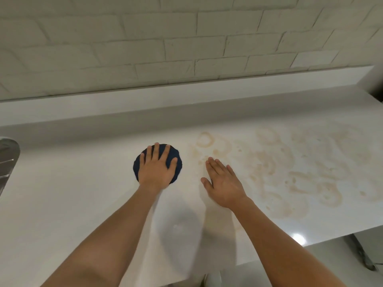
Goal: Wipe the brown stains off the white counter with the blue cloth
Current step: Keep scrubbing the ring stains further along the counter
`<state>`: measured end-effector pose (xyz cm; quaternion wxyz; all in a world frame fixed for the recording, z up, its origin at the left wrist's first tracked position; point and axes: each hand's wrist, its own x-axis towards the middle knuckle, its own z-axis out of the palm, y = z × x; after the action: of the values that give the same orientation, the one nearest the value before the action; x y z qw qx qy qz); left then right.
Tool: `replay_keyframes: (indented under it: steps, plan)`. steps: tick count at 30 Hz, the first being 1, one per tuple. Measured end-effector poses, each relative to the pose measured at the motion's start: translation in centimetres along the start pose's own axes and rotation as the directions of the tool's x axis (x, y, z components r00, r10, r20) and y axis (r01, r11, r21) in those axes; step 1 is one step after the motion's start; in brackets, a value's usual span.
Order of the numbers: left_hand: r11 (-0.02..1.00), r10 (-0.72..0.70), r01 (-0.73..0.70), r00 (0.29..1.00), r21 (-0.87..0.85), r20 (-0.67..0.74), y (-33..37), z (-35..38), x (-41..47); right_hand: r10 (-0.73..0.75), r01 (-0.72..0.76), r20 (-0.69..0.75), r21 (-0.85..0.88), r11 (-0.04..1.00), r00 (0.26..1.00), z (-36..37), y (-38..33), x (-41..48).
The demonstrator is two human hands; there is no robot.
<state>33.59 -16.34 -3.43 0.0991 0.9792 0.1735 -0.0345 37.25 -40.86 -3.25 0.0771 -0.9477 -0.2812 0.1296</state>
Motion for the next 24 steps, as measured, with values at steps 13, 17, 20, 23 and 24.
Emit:
replay_keyframes:
  steps: [13,17,20,23,24]
  plan:
    - [1.000,0.019,-0.019,1.000,0.021,-0.007,-2.7,-0.1,-1.4,-0.002,0.001,-0.021,-0.043,0.999,1.000,0.1,-0.2,-0.2]
    - [1.000,0.021,-0.021,1.000,0.014,-0.008,2.0,0.5,-0.9,-0.020,0.020,0.021,-0.043,0.999,1.000,-0.5,0.0,0.0]
    - [0.985,0.174,-0.174,0.985,0.003,0.020,2.4,1.2,-4.4,-0.041,0.042,0.011,-0.057,0.997,0.999,-0.7,0.1,-0.3]
    - [0.956,0.292,-0.292,0.956,-0.010,0.024,-0.5,1.5,-7.5,-0.068,0.067,-0.017,-0.069,0.995,0.998,-0.6,0.6,-1.2]
    - [0.955,0.297,-0.297,0.954,-0.005,0.024,-1.6,1.3,-7.6,-0.073,0.071,-0.025,-0.069,0.995,0.997,-0.5,0.8,-1.6]
